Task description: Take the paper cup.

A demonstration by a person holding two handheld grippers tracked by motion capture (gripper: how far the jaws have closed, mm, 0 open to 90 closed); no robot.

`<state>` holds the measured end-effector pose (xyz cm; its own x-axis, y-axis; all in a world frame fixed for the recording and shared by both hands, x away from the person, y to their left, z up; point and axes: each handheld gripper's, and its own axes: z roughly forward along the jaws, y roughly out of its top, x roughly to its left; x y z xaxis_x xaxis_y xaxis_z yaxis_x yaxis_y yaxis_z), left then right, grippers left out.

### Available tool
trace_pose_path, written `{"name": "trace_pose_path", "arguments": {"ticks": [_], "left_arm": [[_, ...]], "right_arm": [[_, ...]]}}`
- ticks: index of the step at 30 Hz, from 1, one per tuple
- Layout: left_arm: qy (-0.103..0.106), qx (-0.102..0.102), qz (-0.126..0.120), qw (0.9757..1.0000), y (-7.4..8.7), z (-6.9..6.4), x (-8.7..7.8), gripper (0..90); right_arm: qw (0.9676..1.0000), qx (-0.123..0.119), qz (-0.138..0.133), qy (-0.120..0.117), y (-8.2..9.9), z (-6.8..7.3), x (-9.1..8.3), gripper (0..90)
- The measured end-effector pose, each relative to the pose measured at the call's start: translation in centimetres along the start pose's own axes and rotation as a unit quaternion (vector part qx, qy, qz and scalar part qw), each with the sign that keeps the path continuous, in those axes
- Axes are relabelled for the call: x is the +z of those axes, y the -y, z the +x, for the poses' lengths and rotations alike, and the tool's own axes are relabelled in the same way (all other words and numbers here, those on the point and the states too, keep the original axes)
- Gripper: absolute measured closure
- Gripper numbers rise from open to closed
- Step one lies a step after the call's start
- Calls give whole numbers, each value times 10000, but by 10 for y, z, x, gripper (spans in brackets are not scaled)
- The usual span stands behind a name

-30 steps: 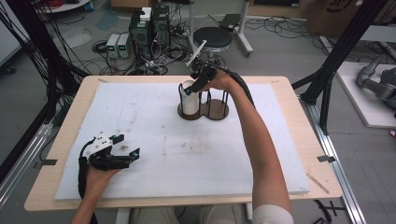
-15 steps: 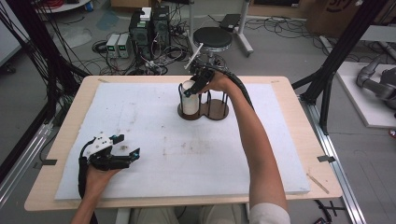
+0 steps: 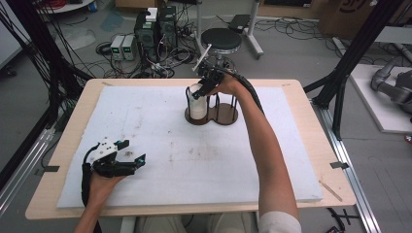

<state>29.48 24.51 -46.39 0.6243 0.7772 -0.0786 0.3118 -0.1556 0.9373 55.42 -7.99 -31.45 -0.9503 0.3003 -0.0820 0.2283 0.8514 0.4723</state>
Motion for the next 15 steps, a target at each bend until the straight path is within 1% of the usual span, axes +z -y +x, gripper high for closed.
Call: {"name": "trace_pose_path", "arguments": {"ticks": [7, 8, 11, 13, 15], "left_arm": [[-6, 5, 4, 10000, 0, 0, 0, 122], [-5, 5, 4, 10000, 0, 0, 0, 122], [-5, 7, 6, 10000, 0, 0, 0, 122], [-9, 25, 19, 10000, 0, 0, 0, 122], [-19, 30, 28, 10000, 0, 0, 0, 122]], "right_arm": [[10000, 21, 13, 17, 0, 0, -2, 365], [10000, 69, -2, 28, -1, 1, -4, 368], [10000, 62, -38, 45, 0, 0, -6, 371], [9999, 109, -69, 54, 0, 0, -10, 374], [9999, 90, -109, 70, 0, 1, -12, 376]]}}
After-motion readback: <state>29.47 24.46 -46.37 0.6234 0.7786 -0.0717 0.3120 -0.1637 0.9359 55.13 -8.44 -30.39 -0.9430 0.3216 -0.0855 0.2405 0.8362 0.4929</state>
